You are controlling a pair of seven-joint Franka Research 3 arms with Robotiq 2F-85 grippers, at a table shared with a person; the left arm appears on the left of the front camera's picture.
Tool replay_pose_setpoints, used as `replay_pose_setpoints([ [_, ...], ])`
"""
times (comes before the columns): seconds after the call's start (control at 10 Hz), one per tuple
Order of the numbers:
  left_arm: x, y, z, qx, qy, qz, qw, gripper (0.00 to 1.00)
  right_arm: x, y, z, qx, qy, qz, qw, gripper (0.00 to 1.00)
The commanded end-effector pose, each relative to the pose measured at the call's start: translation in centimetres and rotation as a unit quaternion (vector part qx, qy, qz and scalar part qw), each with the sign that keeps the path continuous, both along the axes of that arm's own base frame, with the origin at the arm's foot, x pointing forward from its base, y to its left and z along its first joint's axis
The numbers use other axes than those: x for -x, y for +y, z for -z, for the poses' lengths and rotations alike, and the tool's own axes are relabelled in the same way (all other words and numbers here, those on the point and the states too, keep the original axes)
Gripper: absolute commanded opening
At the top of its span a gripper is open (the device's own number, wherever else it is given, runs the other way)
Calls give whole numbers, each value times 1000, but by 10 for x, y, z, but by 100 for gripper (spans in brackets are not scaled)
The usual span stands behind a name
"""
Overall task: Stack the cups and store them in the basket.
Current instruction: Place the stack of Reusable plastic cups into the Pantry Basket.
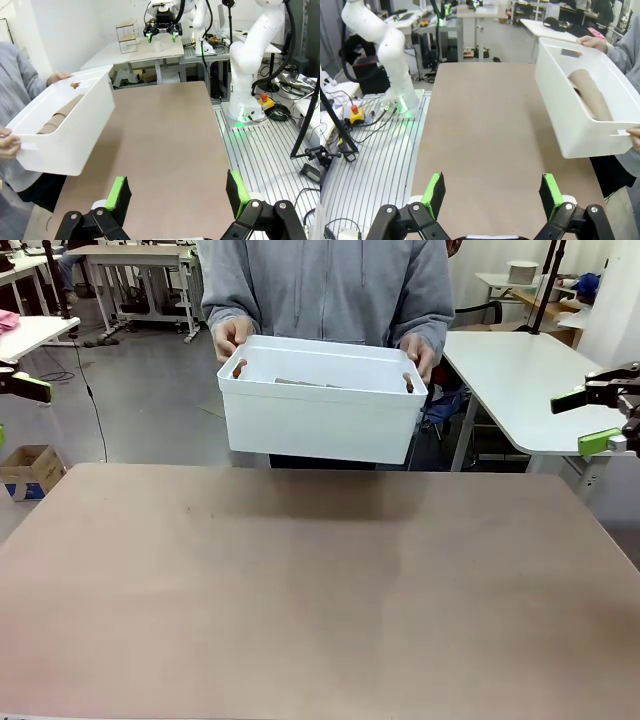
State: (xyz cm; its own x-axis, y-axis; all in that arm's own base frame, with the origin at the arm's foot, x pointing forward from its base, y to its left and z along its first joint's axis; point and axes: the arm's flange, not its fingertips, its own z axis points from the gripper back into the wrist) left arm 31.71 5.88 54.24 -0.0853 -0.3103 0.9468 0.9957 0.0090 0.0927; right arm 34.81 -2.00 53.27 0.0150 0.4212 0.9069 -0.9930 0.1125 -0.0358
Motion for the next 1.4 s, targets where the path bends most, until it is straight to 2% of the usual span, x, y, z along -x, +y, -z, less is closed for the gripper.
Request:
replay_pose_setpoints([
  [0.0, 1, -1, -2, 7, 3, 0, 1000, 100, 0, 2, -6, -12, 8, 6, 1000, 100],
  [1.3, 1, -1, -2, 7, 3, 0, 1000, 100, 0, 2, -6, -12, 8, 6, 1000, 100],
])
